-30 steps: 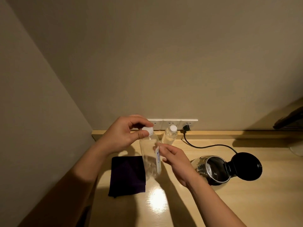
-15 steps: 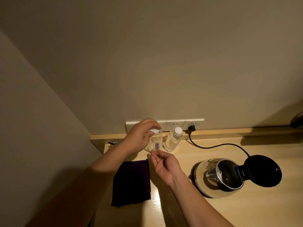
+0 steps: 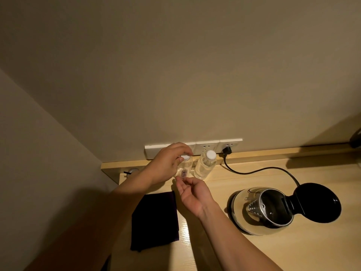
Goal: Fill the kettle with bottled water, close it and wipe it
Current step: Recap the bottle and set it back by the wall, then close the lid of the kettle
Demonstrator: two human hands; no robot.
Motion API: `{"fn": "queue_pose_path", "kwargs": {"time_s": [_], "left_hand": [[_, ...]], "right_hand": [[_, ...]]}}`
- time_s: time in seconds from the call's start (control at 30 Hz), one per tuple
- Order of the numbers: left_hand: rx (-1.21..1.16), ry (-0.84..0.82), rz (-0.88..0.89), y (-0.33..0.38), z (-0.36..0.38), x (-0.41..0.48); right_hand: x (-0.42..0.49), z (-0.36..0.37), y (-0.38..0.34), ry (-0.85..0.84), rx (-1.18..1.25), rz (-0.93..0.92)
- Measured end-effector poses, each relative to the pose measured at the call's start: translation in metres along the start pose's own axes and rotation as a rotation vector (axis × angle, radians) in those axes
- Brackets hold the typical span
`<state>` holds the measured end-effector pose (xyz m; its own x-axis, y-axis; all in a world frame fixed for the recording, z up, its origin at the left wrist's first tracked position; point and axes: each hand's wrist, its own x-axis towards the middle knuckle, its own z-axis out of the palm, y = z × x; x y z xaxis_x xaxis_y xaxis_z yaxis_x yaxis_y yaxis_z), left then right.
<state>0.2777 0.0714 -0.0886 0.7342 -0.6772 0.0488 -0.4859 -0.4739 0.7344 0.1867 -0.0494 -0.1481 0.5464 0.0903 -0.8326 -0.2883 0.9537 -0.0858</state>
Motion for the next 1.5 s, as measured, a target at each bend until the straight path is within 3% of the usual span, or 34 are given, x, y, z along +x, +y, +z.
{"fn": "queue_pose_path", "kwargs": {"time_s": [0.33,0.53,0.63,0.73,0.87,0.97,1.07,1.13,1.3,1.5], "left_hand": [[-0.011,0.012,-0.022,0.007,-0.005,-0.009],[-0.074,0.035,-0.084,0.018,-0.007,-0.024],[-0.064,0.126,-0.135,0.028,-0.007,-0.035],[-0.125,0.279,-0.138,0.043,-0.002,-0.048],[-0.266,0.301,-0.094,0.084,0.032,-0.056],[-0.454,0.184,-0.188,0.116,0.073,-0.053],[-0.547,0.037,-0.337,0.14,0.119,-0.045],[-0.6,-0.027,-0.404,0.152,0.145,-0.039],[-0.63,-0.038,-0.431,0.171,0.181,-0.029],[-0.64,-0.02,-0.523,0.173,0.179,-0.026]], "right_hand": [[-0.021,-0.006,0.001,0.015,-0.099,-0.037],[-0.086,-0.015,-0.009,-0.126,-0.149,-0.061],[-0.138,-0.026,-0.027,-0.231,-0.216,-0.149],[-0.195,-0.041,-0.056,-0.307,-0.524,-0.457],[-0.257,-0.073,-0.111,-0.108,-1.166,-1.077],[-0.281,-0.102,-0.153,0.129,-1.573,-1.32],[-0.281,-0.128,-0.186,0.329,-1.932,-1.255],[-0.273,-0.141,-0.201,0.36,-2.033,-1.127],[-0.251,-0.16,-0.218,0.254,-1.954,-0.969],[-0.243,-0.158,-0.218,0.161,-1.927,-1.048]]}}
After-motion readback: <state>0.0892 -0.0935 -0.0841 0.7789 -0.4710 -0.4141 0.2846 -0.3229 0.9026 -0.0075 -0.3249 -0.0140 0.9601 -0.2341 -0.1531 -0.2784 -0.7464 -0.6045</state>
